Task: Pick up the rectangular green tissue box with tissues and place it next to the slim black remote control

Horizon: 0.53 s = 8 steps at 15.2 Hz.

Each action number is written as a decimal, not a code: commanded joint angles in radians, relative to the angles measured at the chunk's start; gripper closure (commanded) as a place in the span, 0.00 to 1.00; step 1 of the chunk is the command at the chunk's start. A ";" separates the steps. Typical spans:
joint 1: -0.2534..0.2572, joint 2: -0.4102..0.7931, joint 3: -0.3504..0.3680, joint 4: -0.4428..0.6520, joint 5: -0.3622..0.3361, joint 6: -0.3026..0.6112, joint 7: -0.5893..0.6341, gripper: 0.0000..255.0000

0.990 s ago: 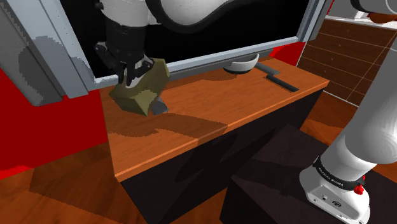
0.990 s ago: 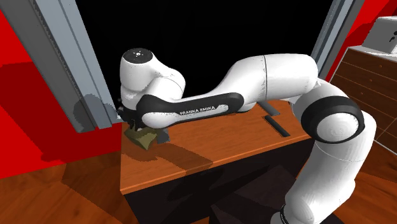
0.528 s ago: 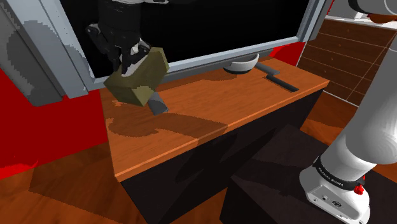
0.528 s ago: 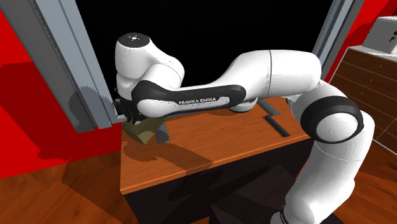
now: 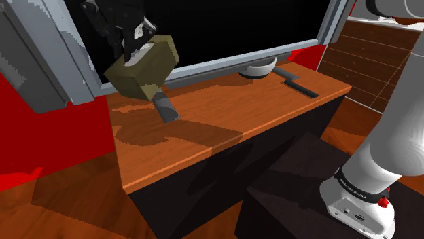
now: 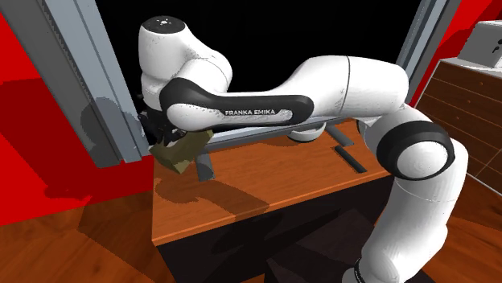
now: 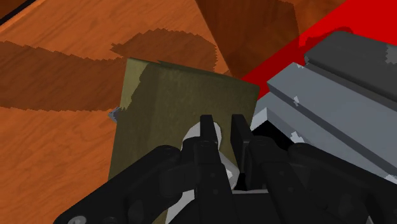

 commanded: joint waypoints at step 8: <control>-0.148 -0.208 -0.013 -0.130 0.217 0.020 -0.158 1.00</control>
